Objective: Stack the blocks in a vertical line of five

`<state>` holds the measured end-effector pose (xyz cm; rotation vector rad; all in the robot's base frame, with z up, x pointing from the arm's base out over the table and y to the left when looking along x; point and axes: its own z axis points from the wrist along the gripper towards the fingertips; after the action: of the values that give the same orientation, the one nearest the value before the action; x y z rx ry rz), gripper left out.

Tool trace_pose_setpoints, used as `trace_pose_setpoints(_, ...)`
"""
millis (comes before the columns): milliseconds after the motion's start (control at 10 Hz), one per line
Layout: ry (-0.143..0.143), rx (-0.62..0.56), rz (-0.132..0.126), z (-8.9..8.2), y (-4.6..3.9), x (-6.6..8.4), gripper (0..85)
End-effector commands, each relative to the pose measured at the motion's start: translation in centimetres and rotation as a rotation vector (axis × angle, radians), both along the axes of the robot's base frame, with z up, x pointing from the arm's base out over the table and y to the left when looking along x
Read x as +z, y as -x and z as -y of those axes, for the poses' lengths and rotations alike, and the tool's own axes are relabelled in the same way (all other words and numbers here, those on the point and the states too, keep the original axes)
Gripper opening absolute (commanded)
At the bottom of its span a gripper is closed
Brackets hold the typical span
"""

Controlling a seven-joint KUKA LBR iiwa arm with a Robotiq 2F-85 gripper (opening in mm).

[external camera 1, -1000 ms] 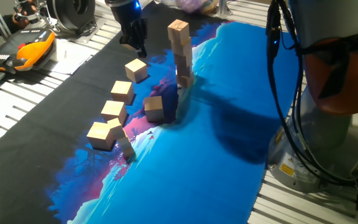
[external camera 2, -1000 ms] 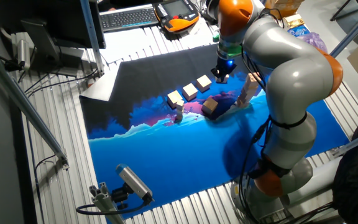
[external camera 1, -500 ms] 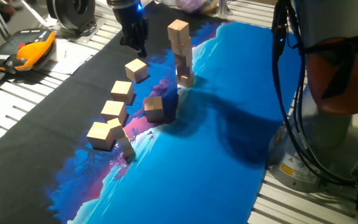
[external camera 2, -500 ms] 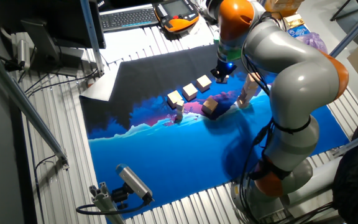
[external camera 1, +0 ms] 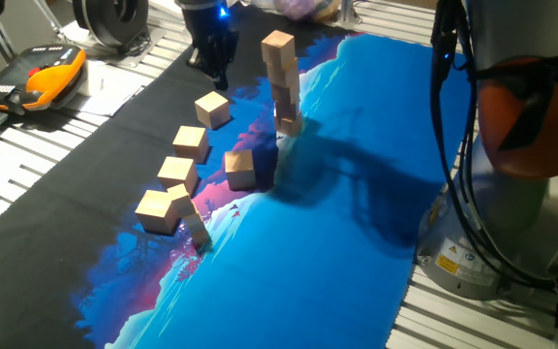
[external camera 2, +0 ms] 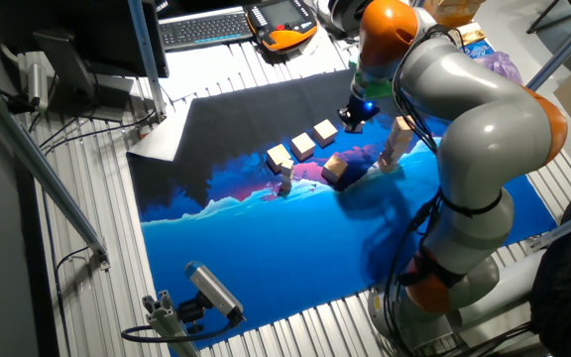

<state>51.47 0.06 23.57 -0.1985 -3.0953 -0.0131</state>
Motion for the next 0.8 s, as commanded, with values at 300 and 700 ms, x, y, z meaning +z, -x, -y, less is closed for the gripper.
trace_pose_setpoints(300, 0.003, -0.055, 0.022, 1.2, -2.26, -1.8, 17.0)
trace_pose_setpoints(700, -0.042, -0.012, 0.002, 1.6, -2.86, -3.0, 0.0)
